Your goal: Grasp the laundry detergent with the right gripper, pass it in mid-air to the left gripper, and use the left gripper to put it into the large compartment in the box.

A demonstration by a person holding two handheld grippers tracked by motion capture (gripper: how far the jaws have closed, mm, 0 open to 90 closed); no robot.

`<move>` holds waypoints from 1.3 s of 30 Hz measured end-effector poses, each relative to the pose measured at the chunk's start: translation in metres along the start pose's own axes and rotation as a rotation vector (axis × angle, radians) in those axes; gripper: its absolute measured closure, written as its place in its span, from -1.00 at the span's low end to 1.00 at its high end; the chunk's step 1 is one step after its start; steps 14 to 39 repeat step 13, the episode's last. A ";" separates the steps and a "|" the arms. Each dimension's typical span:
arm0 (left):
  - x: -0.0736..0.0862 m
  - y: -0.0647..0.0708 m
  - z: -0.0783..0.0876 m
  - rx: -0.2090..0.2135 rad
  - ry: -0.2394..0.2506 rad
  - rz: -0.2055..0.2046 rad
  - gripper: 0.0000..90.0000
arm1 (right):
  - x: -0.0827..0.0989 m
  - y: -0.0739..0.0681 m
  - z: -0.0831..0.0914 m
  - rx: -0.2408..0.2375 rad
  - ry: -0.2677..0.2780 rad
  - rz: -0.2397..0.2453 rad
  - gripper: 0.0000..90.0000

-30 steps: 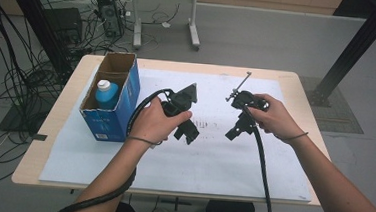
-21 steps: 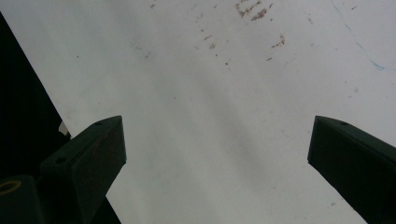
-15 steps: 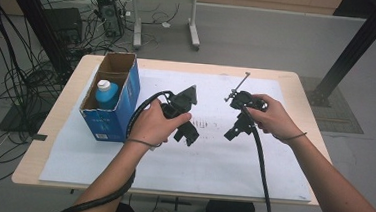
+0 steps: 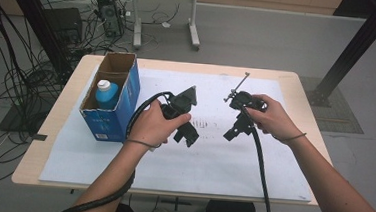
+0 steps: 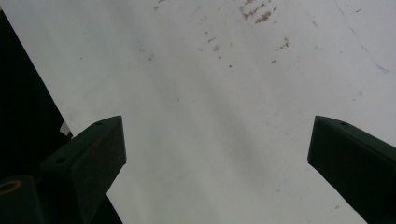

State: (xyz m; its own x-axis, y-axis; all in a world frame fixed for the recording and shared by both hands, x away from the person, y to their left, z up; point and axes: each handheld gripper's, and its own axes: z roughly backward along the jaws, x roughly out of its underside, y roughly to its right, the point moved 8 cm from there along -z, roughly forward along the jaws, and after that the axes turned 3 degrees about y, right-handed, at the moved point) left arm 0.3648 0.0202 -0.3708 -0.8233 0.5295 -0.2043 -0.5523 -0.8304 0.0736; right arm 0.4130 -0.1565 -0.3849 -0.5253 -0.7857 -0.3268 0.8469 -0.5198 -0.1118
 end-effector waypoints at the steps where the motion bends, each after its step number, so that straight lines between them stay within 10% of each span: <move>1: 0.000 0.000 0.000 0.001 0.001 -0.001 -0.85 | 0.000 0.000 0.000 -0.001 -0.001 0.000 -0.91; 39: 0.004 0.000 0.000 0.004 0.010 0.013 -0.85 | 0.000 -0.004 0.001 0.005 0.001 0.005 -0.91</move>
